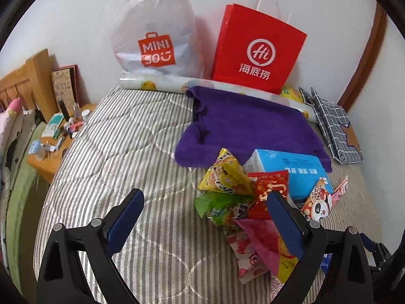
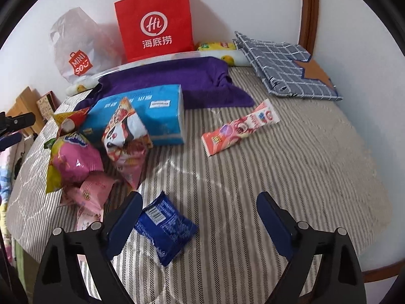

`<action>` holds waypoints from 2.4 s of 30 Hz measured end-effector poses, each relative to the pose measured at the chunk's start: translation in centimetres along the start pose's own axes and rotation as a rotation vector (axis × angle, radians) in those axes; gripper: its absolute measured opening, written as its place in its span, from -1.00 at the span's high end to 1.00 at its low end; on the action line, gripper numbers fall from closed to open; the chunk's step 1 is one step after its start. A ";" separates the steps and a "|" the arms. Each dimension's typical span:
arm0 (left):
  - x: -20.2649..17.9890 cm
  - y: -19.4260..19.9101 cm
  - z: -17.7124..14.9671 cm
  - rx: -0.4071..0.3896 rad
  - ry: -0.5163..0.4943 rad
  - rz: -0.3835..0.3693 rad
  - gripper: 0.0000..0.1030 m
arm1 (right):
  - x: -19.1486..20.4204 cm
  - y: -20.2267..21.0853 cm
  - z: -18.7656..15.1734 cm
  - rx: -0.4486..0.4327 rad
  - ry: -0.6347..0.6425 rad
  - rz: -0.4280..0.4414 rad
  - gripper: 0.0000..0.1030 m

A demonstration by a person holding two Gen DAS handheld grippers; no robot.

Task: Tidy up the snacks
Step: 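Grasp the blue biscuit packet with the right gripper, then grasp the yellow chip bag with the left gripper while the right gripper carries the blue packet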

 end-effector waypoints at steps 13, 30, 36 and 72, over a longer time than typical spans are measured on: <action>-1.8 -0.4 -1.1 0.011 -0.071 -0.038 -0.88 | 4.2 -0.4 -2.8 0.027 0.131 0.153 -0.76; -0.5 -0.3 -2.6 0.043 -0.109 -0.049 -0.88 | 2.1 -2.6 -3.0 0.018 0.123 0.075 0.17; 0.5 -0.7 -2.4 0.045 -0.083 -0.052 -0.86 | 0.0 -2.5 -1.6 0.005 0.077 0.026 0.17; -0.5 -7.4 -1.0 0.181 -0.028 -0.178 0.06 | -2.0 -2.1 2.9 -0.036 0.072 -0.008 0.17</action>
Point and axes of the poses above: each gripper's, at about its wrist camera, not at the fingertips, and y roughly against the way its jaws point, x to its left, z to its top, the point moved 9 cm from there along -y, roughly the way its jaws point, and after that the axes turned 15 degrees about -x, right-handed, at the moved point
